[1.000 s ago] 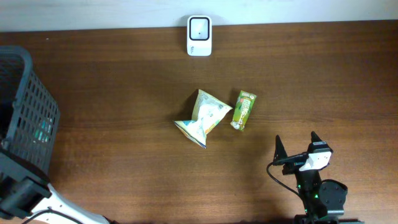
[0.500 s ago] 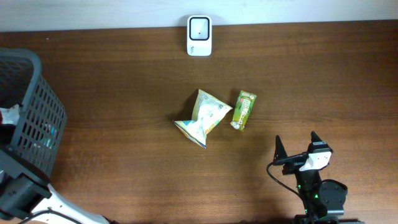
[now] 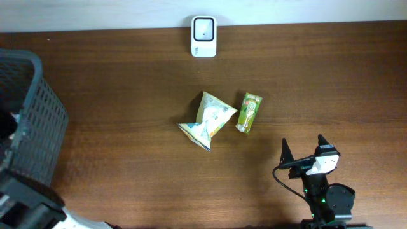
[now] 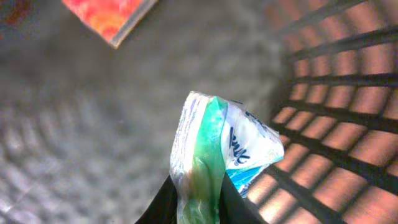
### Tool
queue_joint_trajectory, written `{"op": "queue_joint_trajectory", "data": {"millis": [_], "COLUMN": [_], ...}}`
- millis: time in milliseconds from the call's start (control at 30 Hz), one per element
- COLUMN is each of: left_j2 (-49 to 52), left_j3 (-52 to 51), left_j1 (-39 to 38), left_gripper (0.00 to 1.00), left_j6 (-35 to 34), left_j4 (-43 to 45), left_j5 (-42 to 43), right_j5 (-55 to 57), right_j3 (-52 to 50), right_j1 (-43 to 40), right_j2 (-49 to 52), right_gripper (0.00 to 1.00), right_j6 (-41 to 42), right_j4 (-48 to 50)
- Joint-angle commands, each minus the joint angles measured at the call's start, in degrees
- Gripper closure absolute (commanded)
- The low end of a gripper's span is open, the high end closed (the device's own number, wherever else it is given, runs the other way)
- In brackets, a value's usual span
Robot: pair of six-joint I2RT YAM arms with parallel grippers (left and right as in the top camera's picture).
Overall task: Scan the item barcode
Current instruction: 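Reach the left gripper into the basket and grasp the green tissue pack, then place the green tissue pack left of the snack bag, grasp orange pack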
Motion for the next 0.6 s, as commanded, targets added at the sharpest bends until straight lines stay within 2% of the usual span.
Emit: {"op": "queue_joint_trajectory", "data": {"millis": [0, 67, 133, 233, 333, 400, 567], "left_j2": [-11.9, -19.3, -26.0, -29.0, -23.4, -16.9, 2.0], "left_j3": [1.0, 1.0, 1.0, 0.7, -2.6, -4.5, -5.4], "left_j1": [-1.0, -4.6, -12.0, -33.5, -53.2, -59.9, -63.5], "left_gripper": [1.00, 1.00, 1.00, 1.00, 1.00, 1.00, 1.00], "left_j6": [-5.9, -6.8, -6.8, -6.7, -10.1, -12.5, -16.3], "left_j4": [0.7, 1.2, 1.7, 1.2, 2.4, 3.3, 4.3], "left_j5": [8.4, 11.3, 11.3, 9.7, 1.1, -2.6, -4.7], "right_j5": [-0.3, -0.3, -0.3, -0.3, -0.3, -0.3, -0.3], "right_j3": [-0.4, -0.4, -0.4, -0.4, -0.4, -0.4, -0.4], "right_j1": [-0.3, -0.3, -0.3, -0.3, -0.3, -0.3, -0.3], "right_j2": [-0.3, -0.3, -0.3, -0.3, -0.3, -0.3, -0.3], "right_gripper": [0.01, 0.01, 0.01, 0.01, 0.01, 0.01, 0.01], "right_j6": [0.4, 0.4, 0.4, 0.4, 0.4, 0.4, 0.4], "right_j4": [-0.2, -0.2, -0.2, -0.2, -0.2, -0.2, -0.2]}}
